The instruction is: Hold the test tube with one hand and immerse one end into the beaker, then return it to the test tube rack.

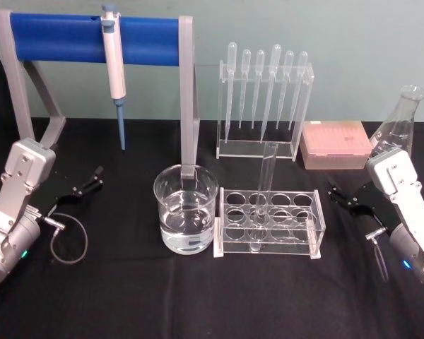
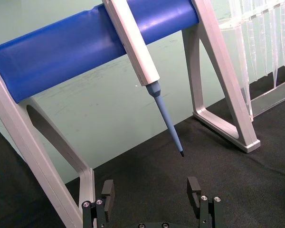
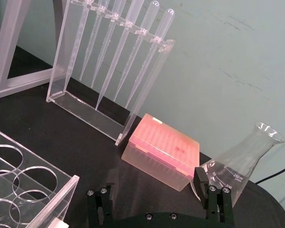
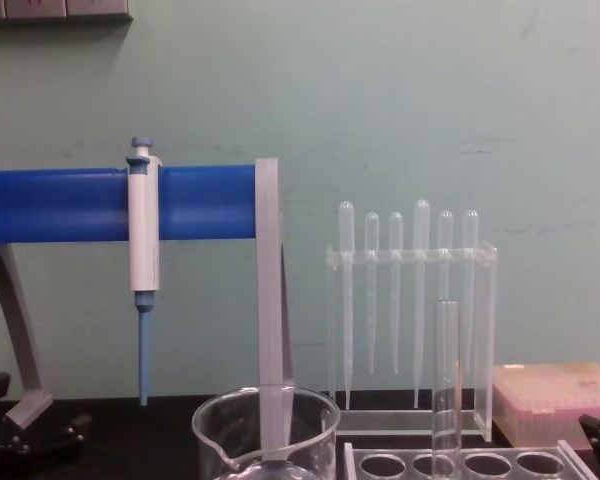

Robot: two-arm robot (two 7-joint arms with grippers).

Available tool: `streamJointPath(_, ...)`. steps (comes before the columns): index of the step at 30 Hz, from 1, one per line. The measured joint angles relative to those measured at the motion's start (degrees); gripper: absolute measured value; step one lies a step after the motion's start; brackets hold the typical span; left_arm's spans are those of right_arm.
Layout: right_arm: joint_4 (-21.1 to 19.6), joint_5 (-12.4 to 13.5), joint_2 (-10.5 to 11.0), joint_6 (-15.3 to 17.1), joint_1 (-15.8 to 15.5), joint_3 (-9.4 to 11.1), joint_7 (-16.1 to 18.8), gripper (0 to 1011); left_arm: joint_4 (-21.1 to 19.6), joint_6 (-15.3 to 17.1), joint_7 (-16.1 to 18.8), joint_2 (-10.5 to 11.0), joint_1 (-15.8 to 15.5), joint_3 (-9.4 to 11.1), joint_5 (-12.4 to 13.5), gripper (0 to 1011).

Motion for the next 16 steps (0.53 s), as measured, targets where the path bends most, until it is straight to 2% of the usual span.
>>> streamJointPath(16,0.0,0.3,0.1,-0.1,0.0,0.0,0.1,1000,0.0,0.0,0.0,0.0,0.0,0.0,0.0,1000)
